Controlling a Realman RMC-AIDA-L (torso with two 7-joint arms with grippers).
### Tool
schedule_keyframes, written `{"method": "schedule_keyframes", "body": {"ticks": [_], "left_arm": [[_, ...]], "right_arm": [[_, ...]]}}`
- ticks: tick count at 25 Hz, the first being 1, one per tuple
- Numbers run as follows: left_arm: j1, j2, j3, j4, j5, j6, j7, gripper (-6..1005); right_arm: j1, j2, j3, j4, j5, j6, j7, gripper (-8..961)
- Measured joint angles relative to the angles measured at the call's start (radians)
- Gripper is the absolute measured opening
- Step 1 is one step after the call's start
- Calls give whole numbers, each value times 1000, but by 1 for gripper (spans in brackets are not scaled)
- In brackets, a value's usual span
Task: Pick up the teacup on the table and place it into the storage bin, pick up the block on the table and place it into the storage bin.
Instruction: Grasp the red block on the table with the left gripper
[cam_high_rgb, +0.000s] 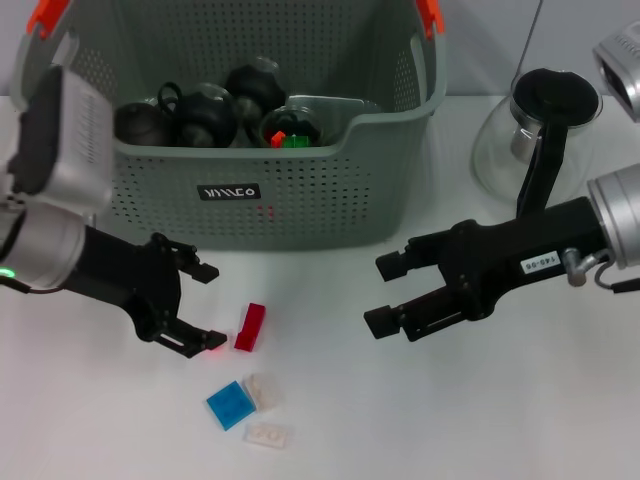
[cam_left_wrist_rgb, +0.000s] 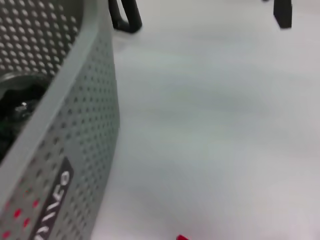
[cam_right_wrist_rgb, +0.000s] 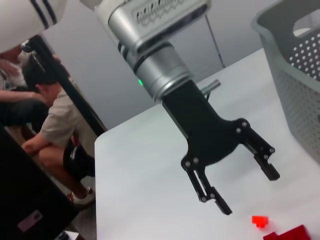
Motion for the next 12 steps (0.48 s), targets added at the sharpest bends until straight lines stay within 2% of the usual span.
{"method": "schedule_keyframes", "body": {"ticks": [6, 9, 12], "left_arm": [[20, -47, 108, 109, 91, -40, -11, 841], [32, -55, 187, 130, 115, -79, -30, 841], [34, -53, 244, 126, 120, -108, -52, 841]], "right_arm": [[9, -5, 1, 65, -3, 30, 2, 934], [10, -5, 1, 74, -3, 51, 3, 934], [9, -4, 1, 85, -2, 62, 3, 935]]}}
